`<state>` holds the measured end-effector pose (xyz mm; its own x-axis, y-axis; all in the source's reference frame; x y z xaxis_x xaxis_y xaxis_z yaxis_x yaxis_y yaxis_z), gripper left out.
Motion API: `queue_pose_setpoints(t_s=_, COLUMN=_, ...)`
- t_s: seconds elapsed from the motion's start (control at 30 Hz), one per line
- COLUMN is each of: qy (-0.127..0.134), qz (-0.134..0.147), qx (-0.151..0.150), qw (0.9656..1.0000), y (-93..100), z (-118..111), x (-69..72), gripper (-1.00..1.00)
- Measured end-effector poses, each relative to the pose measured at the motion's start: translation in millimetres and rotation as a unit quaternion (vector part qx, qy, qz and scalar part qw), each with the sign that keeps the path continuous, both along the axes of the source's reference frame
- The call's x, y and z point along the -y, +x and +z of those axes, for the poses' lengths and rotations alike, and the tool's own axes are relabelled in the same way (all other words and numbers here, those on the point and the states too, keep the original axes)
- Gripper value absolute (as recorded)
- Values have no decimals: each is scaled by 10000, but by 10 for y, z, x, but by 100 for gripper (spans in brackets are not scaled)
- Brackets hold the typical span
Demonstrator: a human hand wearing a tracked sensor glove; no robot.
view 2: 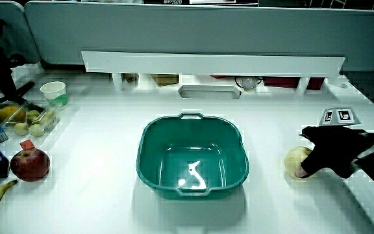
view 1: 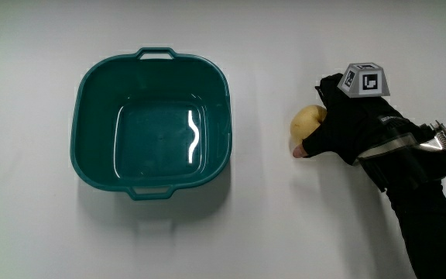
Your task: Pick pear from desk
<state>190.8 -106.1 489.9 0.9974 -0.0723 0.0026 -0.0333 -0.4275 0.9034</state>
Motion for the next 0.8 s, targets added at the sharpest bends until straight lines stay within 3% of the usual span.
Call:
queue_pose_setpoints(t_s=0.2, qy=-120, qz=33, qx=-54, qw=9999, y=16, z=99, x=-33, gripper=0)
queue_pose_setpoints(t_s=0.47, qy=113, qz=-49, qx=43, qw=9999, y=6, z=70, x=-28, gripper=0)
queue_pose_setpoints(t_s=0.57, qy=178, qz=-44, qx=229, qw=9996, y=5, z=44, x=-30, gripper=10)
queue_pose_setpoints(t_s=0.6, qy=220, qz=-59, qx=131, qw=9997, y=14, z=56, x=-28, gripper=13)
queue_pose_setpoints(t_s=0.7, qy=354, qz=-90, qx=211, qw=9991, y=5, z=42, x=-28, gripper=23)
queue_pose_setpoints(t_s=0.8, qy=308, qz=-39, qx=128, qw=9994, y=16, z=65, x=-22, gripper=32)
